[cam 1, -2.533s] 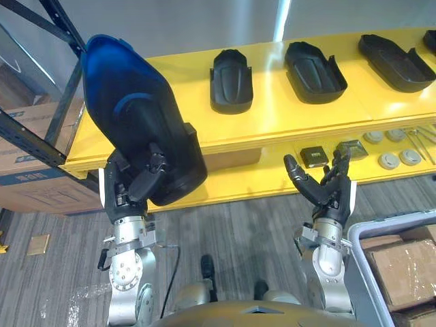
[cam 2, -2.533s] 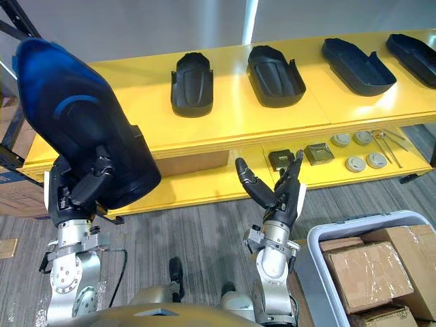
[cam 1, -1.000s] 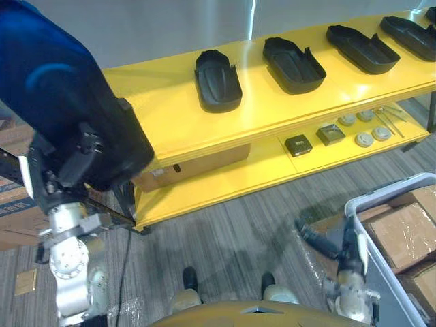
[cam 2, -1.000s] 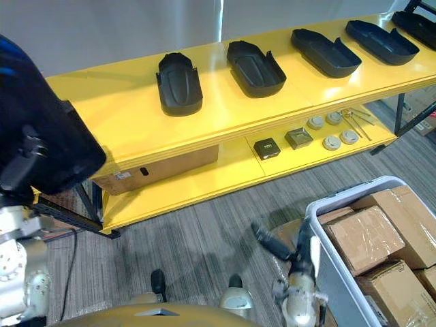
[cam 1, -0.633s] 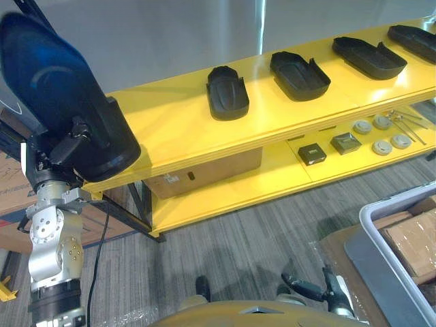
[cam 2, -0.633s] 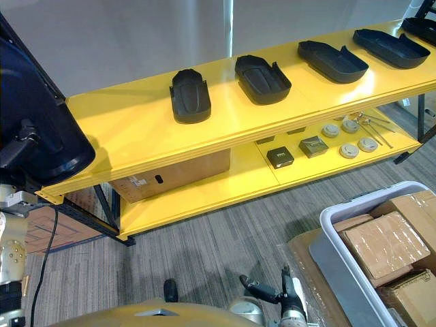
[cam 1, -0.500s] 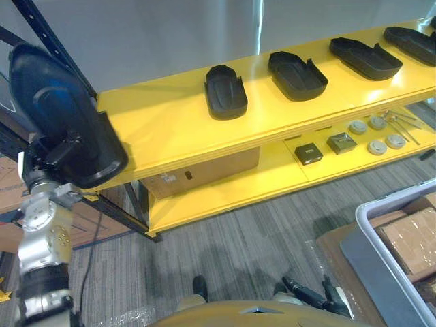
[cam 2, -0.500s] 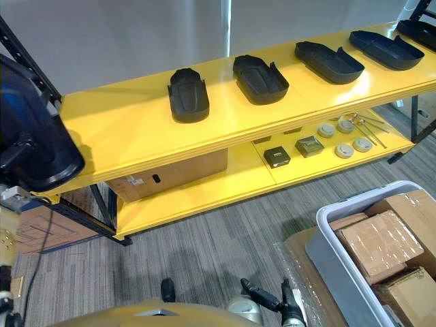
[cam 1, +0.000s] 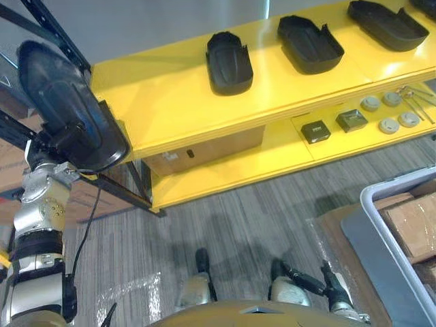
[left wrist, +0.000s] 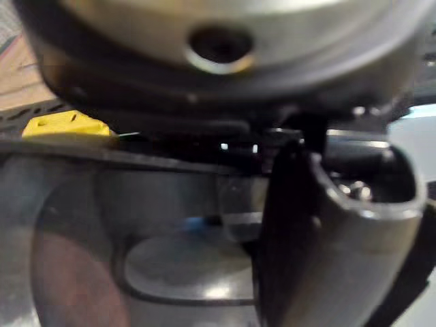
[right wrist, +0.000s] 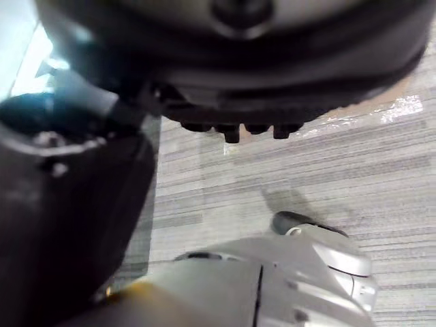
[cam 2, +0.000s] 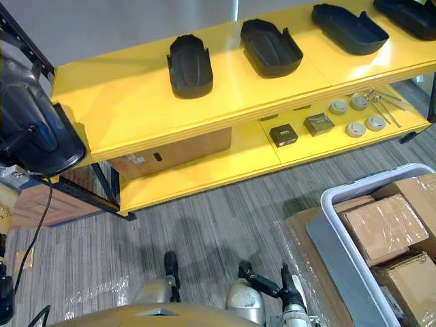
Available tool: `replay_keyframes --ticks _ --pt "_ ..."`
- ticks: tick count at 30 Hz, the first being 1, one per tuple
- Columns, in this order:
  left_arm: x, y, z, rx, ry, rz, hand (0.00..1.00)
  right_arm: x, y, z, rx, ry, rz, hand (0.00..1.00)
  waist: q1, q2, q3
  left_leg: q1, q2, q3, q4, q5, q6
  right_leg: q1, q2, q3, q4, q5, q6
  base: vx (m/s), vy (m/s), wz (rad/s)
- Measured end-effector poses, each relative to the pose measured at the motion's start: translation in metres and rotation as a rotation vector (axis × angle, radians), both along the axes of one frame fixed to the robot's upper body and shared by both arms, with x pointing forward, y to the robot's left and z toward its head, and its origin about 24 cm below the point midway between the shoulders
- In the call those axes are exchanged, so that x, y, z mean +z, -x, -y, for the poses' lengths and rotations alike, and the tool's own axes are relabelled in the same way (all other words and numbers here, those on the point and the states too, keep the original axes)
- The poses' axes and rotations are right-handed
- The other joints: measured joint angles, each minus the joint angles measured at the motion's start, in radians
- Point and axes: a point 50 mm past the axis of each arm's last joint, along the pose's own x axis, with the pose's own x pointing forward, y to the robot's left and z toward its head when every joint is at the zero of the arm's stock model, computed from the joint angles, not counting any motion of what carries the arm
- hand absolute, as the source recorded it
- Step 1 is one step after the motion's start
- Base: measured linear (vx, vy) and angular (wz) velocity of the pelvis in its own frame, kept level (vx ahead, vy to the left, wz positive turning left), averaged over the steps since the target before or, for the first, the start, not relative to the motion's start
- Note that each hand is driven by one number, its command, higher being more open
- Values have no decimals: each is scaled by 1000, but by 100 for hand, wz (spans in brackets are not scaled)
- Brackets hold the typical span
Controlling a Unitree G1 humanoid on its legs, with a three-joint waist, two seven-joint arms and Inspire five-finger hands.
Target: Walk over and take three plastic housings, then place them on the shelf
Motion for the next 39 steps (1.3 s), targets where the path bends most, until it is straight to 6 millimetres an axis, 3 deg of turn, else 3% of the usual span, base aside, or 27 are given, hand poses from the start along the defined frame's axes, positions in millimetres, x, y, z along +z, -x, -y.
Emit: replay_keyframes --ticks 2,4,6,7,8,10,12,13,14,15,17,21,26,34,39 --pt "3 -2 3 -12 -6 9 0 1 -4 -1 15 0 7 100 2 -9 8 -30 -13 2 67 3 6 -21 -9 3 -9 7 -4 -14 52 -1" --pt "9 -9 8 -47 -11 29 0 1 -8 -5 11 -18 23 100 -3 -28 28 -28 -21 7 33 -6 18 -30 -11 6 -14 27 4 -35 35 12" --pt "26 -19 14 -100 -27 85 0 1 -13 -11 12 -38 35 100 -5 -60 50 -38 -36 28 0 -2 -17 -41 -29 9 -39 35 -4 -128 62 25" --pt "31 -19 14 -105 -40 98 0 0 -16 -15 17 -47 35 100 -7 -76 59 -56 -43 28 48 10 4 -43 -41 10 -51 43 -8 -42 76 -1" --pt "33 -19 15 -112 -47 104 0 0 -18 -15 31 -42 37 100 -2 -78 67 -77 -45 18 144 -16 42 -43 -45 15 -66 48 -3 26 46 -20" --pt "33 -21 20 -153 -57 96 0 1 -20 -13 26 -37 40 100 -3 -66 74 -68 -52 21 97 -41 40 -44 -34 37 -57 67 0 -8 36 2" --pt "43 -24 32 -242 -90 121 0 0 -24 -21 15 -57 56 100 -36 -94 86 -54 -91 40 48 -14 21 -62 -67 50 -53 67 -14 -97 77 39" --pt "47 -25 35 -264 -100 134 0 0 -26 -22 21 -58 62 100 -38 -102 92 -71 -92 43 101 -13 36 -65 -75 54 -61 67 -14 -7 73 -19" --pt "48 -27 42 -307 -101 143 0 3 -30 -16 45 -33 69 100 -29 -91 96 -81 -75 43 153 -64 71 -55 -58 62 -95 66 -16 27 36 -57" --pt "52 -29 47 -348 -97 161 0 4 -36 -17 56 -34 82 100 -31 -65 105 -78 -57 59 129 -59 66 -68 -35 59 -42 72 -19 29 17 -56" --pt "60 -35 59 -431 -84 203 0 2 -35 -24 48 -54 81 100 -52 -86 98 -72 -71 61 91 -28 55 -49 -19 56 -13 60 -39 -5 8 -9" --pt "68 -39 91 -635 -66 264 0 4 -37 -19 30 -42 93 100 -59 -64 114 -28 -74 88 19 20 65 -33 -11 71 -61 97 -27 39 -17 -17" --pt "84 -35 119 -774 -97 342 0 4 -37 -19 38 -35 90 100 -69 -63 114 11 -68 96 0 28 72 -7 5 73 -65 91 -24 74 -23 -9" --pt "83 -40 111 -592 -50 319 0 4 -36 -17 33 -23 83 100 -78 -57 116 30 -69 83 -1 27 71 18 5 65 -65 78 -20 45 -9 3" --pt "77 -42 72 -298 24 306 0 3 -34 -17 21 -23 70 100 -81 -57 117 30 -68 82 -1 20 61 17 6 64 -64 77 -22 2 0 1"
